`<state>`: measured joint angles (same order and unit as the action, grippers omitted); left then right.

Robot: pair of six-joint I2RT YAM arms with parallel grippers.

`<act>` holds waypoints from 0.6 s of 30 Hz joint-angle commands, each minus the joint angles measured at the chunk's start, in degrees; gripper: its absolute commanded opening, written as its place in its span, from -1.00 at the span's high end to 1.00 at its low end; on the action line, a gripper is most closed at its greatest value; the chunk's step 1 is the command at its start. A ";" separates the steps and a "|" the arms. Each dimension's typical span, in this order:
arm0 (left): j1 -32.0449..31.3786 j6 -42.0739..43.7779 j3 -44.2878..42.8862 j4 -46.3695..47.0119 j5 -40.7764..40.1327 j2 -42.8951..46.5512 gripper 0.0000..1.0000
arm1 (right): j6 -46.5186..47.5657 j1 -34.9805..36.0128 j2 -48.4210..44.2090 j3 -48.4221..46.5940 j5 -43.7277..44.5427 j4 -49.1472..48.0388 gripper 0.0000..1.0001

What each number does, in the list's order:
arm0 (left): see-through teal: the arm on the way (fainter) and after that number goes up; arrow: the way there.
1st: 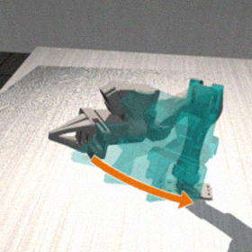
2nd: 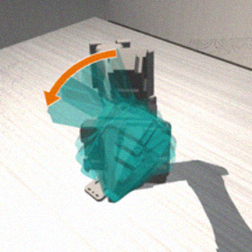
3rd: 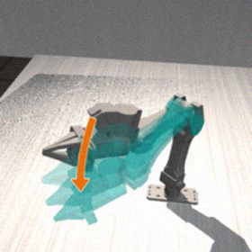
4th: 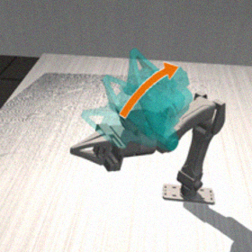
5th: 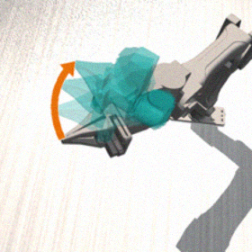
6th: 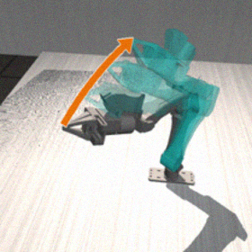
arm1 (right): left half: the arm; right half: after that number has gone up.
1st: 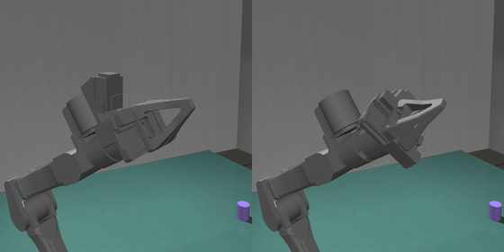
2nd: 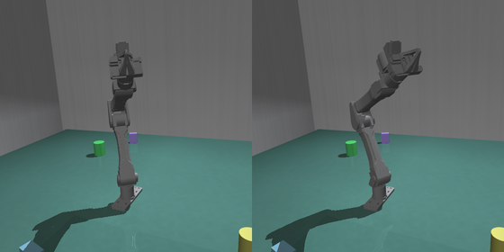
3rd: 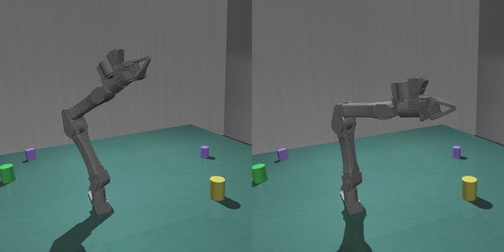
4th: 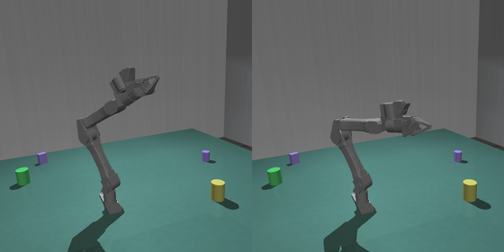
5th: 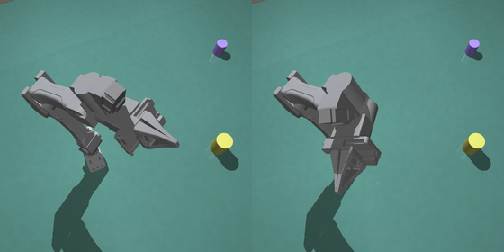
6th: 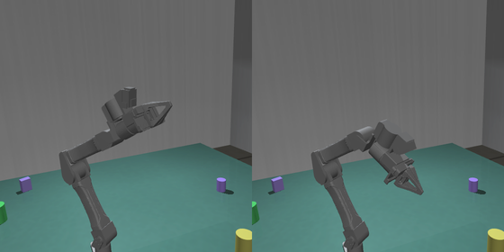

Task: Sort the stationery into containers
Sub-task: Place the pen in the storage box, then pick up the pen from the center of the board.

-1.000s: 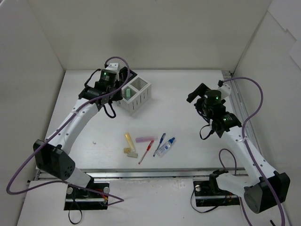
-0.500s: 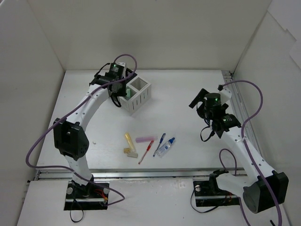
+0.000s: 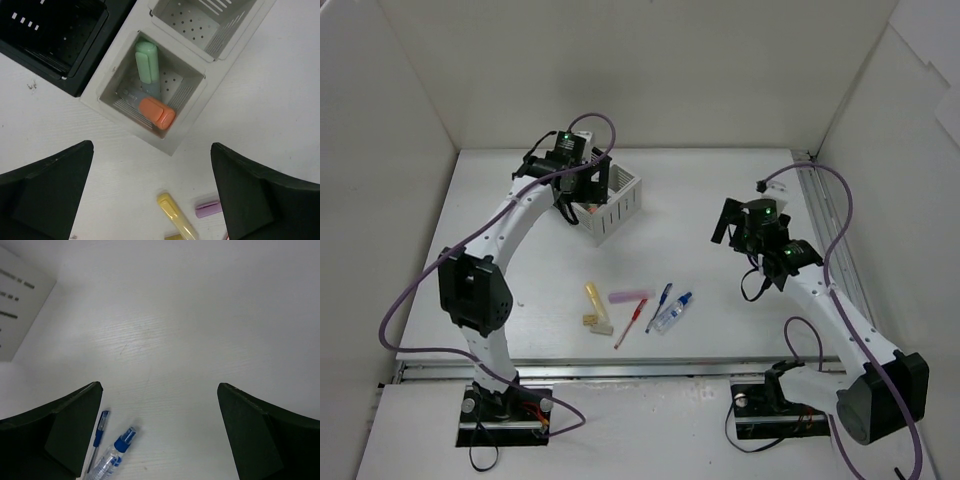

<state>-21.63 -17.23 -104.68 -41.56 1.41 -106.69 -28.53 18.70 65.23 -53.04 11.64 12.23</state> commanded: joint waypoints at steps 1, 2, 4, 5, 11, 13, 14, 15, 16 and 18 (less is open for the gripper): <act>0.36 1.24 2.63 3.85 0.35 9.90 -0.99 | 11.82 2.92 0.42 -3.22 -2.93 -3.52 -0.95; 0.36 1.24 3.77 4.29 0.09 11.14 -0.99 | 14.53 3.79 0.25 -2.95 -7.29 -4.22 -0.95; 0.36 1.15 7.81 5.78 -0.70 15.80 -0.99 | 22.09 6.17 -0.37 -1.29 -16.41 -7.99 -0.96; 0.36 1.06 9.57 6.31 -1.14 17.64 -0.99 | 24.90 7.13 -0.46 -0.58 -20.21 -8.97 -0.96; 0.36 -0.60 33.02 16.15 -6.06 40.13 -0.99 | 41.18 16.18 7.87 -2.24 -37.54 -10.65 -0.96; 0.89 -2.54 40.85 17.39 -8.25 49.10 -1.00 | 42.85 18.64 13.67 -5.31 -38.35 -10.56 -0.96; 0.89 -3.24 43.22 17.22 -9.05 51.91 -0.99 | 43.47 19.70 15.69 -6.19 -38.01 -10.56 -0.96; 0.89 -4.55 47.25 16.69 -9.49 57.16 -0.99 | 44.35 20.58 19.72 -8.29 -37.48 -10.47 -0.96; 1.41 -5.00 48.94 16.60 -10.37 59.47 -0.99 | 44.88 21.20 21.67 -9.27 -37.13 -10.21 -0.96; 1.41 -6.40 52.98 15.64 -11.25 65.70 -0.99 | 45.93 22.34 26.60 -11.56 -37.13 -9.59 -0.96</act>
<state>-20.80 -20.29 -54.89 -29.30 -6.42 -46.04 12.32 39.83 88.07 -60.23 -22.74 4.45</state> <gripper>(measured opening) 0.996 0.979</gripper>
